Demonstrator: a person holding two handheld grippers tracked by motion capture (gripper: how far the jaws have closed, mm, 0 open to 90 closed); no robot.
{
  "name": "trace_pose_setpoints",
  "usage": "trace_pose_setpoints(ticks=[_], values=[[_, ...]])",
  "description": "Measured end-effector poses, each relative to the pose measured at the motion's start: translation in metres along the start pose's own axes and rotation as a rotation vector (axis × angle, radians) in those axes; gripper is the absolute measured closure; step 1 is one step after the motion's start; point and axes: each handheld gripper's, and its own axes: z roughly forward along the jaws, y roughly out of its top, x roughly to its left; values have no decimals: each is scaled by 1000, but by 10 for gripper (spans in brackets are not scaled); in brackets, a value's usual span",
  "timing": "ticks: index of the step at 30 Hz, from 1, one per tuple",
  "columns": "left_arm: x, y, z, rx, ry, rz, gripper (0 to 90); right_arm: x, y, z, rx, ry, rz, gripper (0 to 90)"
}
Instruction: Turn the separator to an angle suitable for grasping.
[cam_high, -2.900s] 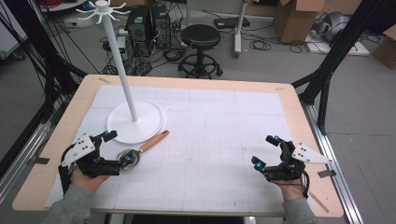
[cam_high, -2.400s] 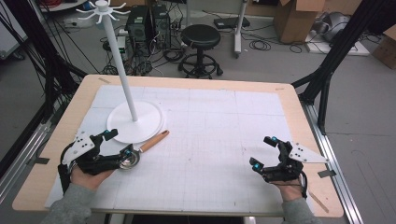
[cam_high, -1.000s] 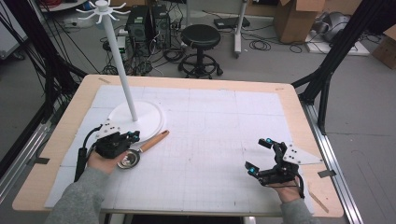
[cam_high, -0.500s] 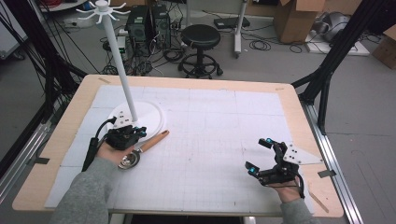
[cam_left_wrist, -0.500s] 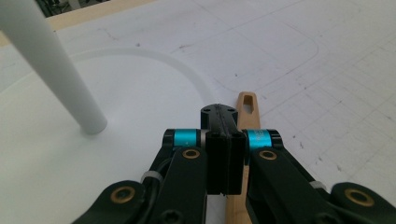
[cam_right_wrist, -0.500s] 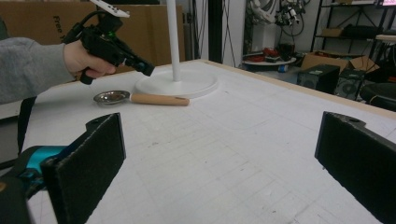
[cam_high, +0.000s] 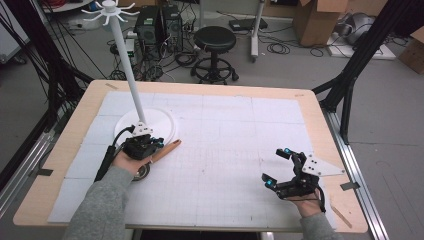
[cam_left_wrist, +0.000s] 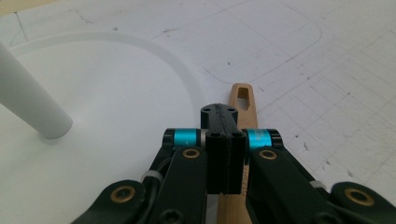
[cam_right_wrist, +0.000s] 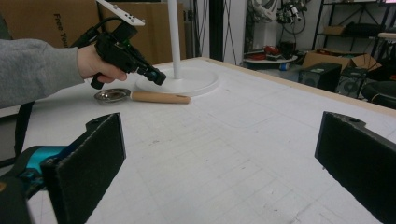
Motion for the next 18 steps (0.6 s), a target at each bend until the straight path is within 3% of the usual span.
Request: trace_pose_setpoints(ticks=[18], values=[[-3, -5, 11, 47, 5, 17, 897, 1, -1, 2, 11, 0, -1, 8]])
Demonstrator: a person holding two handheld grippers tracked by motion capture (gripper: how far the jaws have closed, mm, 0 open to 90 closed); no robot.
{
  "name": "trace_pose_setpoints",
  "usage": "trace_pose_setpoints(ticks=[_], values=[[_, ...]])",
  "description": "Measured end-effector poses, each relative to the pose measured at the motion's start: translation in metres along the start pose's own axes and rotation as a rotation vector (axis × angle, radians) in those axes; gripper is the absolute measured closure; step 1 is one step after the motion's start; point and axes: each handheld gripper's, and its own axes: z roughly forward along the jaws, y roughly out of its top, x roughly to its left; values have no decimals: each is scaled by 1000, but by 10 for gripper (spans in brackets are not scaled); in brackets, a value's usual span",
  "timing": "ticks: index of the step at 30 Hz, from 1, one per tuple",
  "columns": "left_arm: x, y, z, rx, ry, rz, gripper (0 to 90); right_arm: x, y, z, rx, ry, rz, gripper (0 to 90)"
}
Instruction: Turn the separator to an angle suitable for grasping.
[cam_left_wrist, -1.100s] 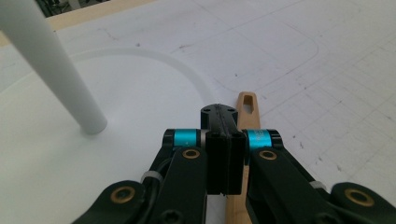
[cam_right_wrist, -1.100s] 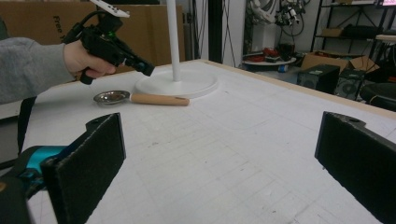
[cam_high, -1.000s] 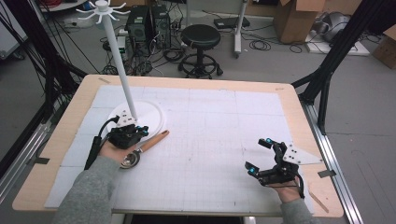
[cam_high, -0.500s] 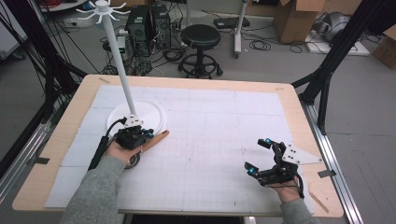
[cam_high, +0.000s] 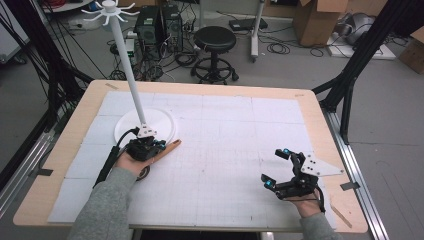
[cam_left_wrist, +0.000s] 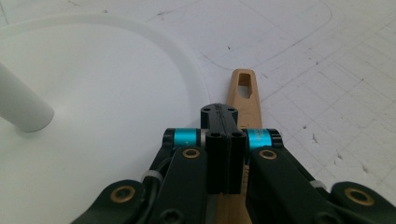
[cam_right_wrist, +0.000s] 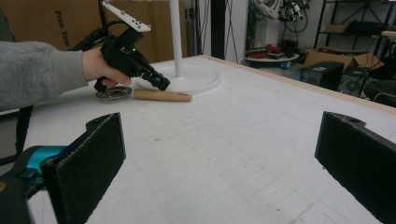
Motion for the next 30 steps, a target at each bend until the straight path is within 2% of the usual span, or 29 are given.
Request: trace_pose_setpoints(ticks=[5, 22, 23, 30], values=[[-1, -1, 0, 10, 14, 27, 897, 0, 0, 0, 2, -3, -4, 8], [0, 0, -1, 16, -7, 6, 897, 0, -1, 1, 9, 2, 3, 8], [0, -1, 0, 11, -7, -5, 897, 0, -1, 1, 8, 2, 2, 8], [-1, -1, 3, 15, -10, -8, 897, 0, -1, 3, 11, 19, 4, 8]])
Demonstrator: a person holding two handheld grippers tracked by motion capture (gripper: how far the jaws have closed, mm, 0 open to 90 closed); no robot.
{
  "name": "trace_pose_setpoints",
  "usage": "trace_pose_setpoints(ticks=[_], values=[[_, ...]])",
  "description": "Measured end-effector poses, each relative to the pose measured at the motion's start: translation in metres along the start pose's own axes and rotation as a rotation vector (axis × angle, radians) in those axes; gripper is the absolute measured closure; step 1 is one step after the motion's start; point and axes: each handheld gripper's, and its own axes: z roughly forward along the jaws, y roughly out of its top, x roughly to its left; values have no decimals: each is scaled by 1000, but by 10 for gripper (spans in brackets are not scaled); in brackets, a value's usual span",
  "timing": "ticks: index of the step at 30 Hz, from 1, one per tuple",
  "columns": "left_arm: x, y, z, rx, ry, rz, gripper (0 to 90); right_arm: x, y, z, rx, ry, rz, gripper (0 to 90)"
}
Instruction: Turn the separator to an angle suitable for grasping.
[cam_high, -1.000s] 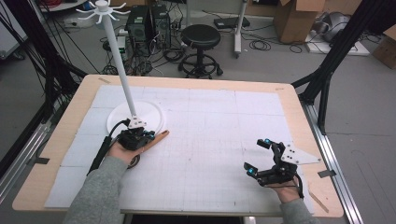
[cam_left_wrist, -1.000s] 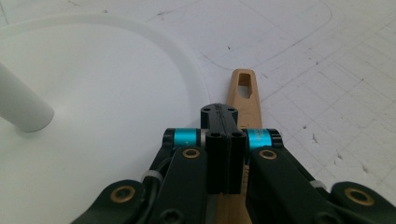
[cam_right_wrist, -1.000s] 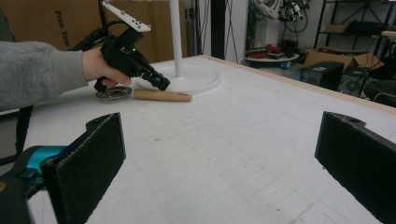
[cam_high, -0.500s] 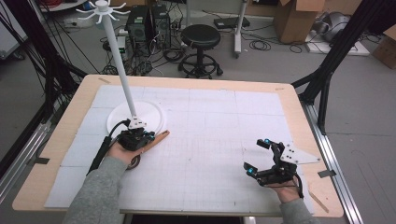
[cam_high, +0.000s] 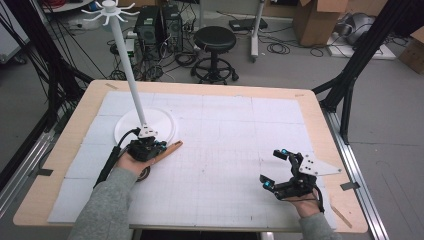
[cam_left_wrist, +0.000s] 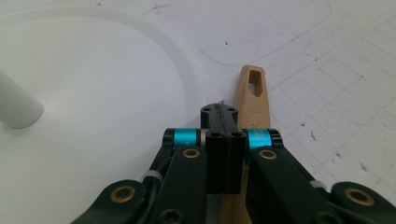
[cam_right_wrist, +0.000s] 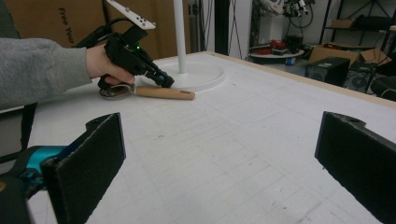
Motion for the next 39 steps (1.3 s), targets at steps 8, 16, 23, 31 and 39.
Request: trace_pose_setpoints(ticks=[8, 16, 23, 31, 39], values=[[-4, -2, 2, 45, -41, 5, 897, 1, 0, 0, -4, 5, 0, 8], [-6, -2, -1, 67, -55, 18, 897, 1, 0, 0, -3, 4, 2, 8], [-8, -2, -3, 88, -90, 21, 897, 0, 0, 0, -1, 5, -1, 8], [-11, -1, -4, 110, -102, 25, 897, 1, 0, 0, 5, 2, -2, 8], [-18, -2, -6, 130, -139, 42, 897, 1, 0, 1, 8, 1, -10, 8]])
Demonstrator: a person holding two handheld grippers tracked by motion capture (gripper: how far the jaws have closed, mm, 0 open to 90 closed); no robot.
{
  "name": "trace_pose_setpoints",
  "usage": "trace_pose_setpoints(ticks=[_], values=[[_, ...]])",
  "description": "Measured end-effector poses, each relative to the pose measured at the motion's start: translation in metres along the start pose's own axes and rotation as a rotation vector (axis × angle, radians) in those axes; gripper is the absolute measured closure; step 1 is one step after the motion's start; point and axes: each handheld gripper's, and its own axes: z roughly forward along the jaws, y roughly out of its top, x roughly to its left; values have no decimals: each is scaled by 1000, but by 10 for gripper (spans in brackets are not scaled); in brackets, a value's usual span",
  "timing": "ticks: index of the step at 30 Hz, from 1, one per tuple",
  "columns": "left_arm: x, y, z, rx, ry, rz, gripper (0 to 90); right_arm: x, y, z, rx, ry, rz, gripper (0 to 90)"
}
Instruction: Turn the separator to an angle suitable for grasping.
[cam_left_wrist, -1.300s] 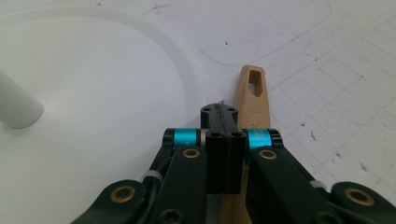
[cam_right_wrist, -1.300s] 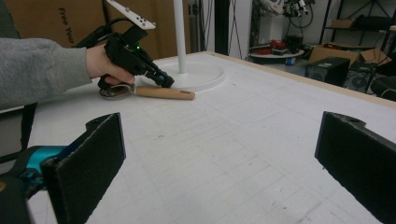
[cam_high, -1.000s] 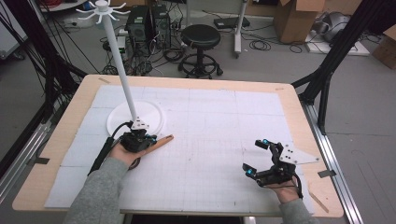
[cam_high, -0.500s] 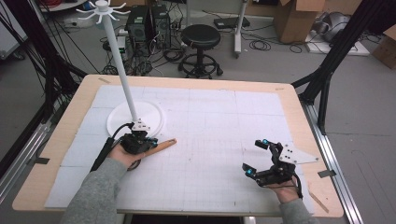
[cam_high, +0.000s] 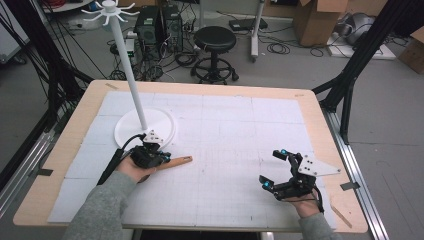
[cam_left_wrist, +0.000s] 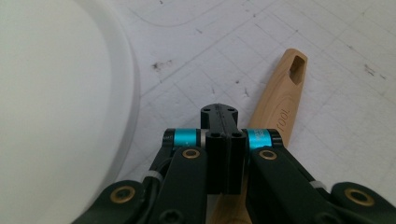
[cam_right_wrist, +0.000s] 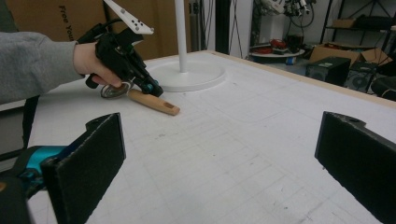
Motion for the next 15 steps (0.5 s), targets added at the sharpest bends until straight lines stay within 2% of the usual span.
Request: trace_pose_setpoints(ticks=[8, 15], values=[[-6, -1, -2, 23, -19, 28, 897, 1, 0, 1, 4, 1, 4, 8], [-11, -3, -3, 20, -31, 51, 897, 1, 0, 1, 8, 2, 8, 8]])
